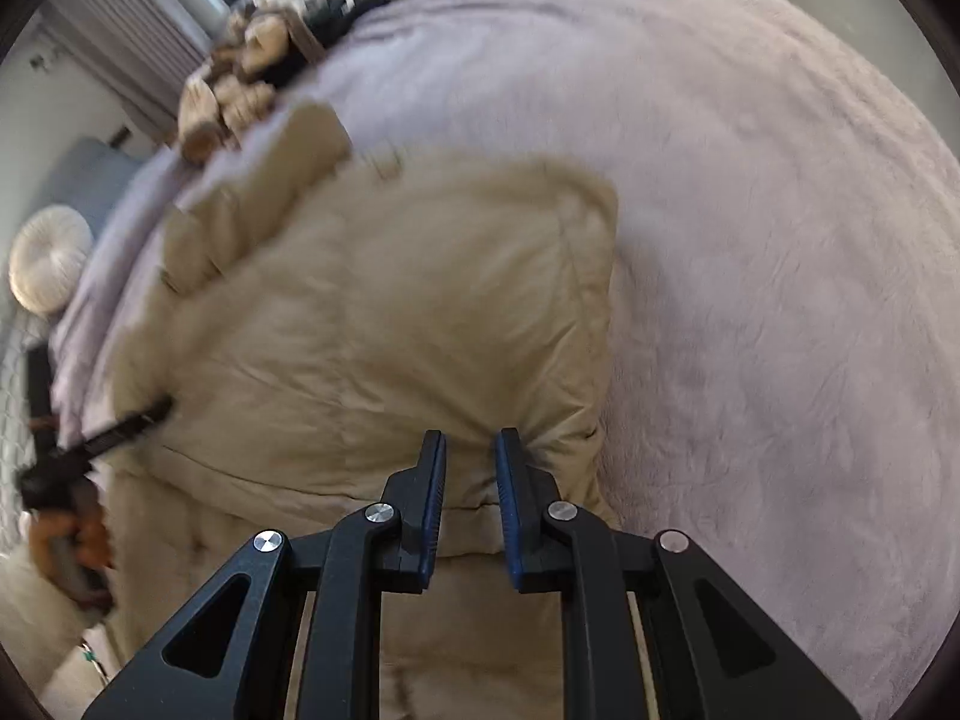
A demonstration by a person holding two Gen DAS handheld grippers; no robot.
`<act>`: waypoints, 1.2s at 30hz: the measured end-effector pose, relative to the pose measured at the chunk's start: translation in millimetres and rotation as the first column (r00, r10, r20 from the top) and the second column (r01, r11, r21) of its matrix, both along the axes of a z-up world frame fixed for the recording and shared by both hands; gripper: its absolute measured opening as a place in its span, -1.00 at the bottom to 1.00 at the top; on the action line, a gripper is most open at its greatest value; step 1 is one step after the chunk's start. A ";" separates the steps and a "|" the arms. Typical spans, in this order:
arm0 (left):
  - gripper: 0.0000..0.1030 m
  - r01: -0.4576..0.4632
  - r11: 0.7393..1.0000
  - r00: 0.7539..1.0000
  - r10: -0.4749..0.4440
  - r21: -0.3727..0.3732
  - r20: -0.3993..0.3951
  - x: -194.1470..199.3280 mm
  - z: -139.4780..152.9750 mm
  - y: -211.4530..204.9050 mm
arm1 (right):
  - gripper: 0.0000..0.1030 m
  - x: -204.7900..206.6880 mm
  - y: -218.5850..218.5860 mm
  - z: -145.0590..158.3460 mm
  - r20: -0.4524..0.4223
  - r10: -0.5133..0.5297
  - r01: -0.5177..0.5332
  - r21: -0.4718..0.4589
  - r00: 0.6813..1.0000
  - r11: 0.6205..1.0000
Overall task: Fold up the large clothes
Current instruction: 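Press the folded coat flat and open both grippers, then move both open grippers to the coat's hem edge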
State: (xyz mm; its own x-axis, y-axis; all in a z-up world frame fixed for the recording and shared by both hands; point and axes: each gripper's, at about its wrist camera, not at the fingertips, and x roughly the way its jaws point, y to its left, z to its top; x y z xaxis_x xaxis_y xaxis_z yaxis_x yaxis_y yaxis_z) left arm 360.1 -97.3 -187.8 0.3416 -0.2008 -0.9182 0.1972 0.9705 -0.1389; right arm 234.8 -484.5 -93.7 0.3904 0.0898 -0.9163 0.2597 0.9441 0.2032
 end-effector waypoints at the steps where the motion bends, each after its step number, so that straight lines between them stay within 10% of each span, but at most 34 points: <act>1: -0.52 0.005 1.000 1.000 -0.005 0.003 0.001 0.2 -0.8 -0.6 | -0.68 2.4 0.2 -6.6 -0.007 -0.003 0.003 0.001 1.000 1.000; 20: -0.52 -0.028 0.998 0.999 0.030 0.060 -0.035 -37.5 47.4 8.0 | -0.59 -29.1 -0.2 38.8 -0.038 -0.077 0.080 0.079 0.996 0.994; 24: -0.52 -0.039 0.997 0.998 0.042 0.064 -0.056 -52.8 54.3 11.1 | -0.06 -40.1 5.1 44.3 -0.056 -0.077 0.082 0.097 0.995 0.992; 29: -0.52 -0.067 0.995 0.992 0.073 0.069 -0.099 -82.4 55.6 16.2 | 0.07 -54.4 11.1 51.1 -0.076 -0.071 0.080 0.120 0.995 0.990; 30: -0.39 -0.069 0.995 0.992 0.076 0.071 -0.105 -88.0 56.2 17.6 | 0.10 -57.8 12.4 52.0 -0.083 -0.068 0.078 0.127 0.994 0.989; 31: 0.28 -0.074 0.994 0.991 0.082 0.076 -0.108 -97.4 57.7 20.0 | 0.14 -61.4 14.0 53.5 -0.088 -0.065 0.076 0.133 0.994 0.988; 33: 1.00 -0.101 0.991 0.991 0.108 0.086 -0.084 -113.1 64.2 24.6 | 0.21 -68.1 16.7 56.9 -0.094 -0.059 0.072 0.141 0.994 0.987; 36: 1.00 -0.113 0.990 0.989 0.120 0.083 -0.091 -135.9 70.0 29.5 | 0.40 -77.8 20.0 62.7 -0.101 -0.051 0.067 0.156 0.994 0.985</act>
